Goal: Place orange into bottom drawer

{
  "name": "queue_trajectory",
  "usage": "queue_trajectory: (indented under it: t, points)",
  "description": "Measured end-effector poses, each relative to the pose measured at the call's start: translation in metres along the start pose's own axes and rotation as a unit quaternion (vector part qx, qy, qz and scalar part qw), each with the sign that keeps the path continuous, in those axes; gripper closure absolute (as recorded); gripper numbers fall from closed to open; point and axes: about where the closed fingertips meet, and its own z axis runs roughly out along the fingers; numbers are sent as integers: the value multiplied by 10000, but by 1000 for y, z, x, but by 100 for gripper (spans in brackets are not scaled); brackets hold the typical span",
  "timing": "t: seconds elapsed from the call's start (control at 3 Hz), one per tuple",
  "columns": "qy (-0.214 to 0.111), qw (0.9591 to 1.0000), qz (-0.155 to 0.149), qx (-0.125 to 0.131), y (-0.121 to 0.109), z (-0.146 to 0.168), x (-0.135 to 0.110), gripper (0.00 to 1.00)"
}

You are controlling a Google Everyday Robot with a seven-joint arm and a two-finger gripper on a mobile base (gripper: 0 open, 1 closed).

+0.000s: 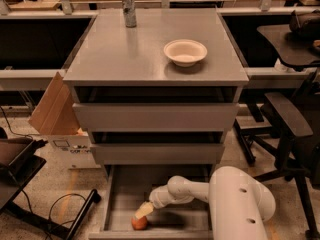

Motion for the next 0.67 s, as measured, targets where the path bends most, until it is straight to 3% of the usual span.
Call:
queue_trajectory:
  t: [0.33,0.67]
  points:
    - [1,10000,-26,-74,15,-13,2,0]
    - [70,9994,-230,-242,53,-50,9,0]
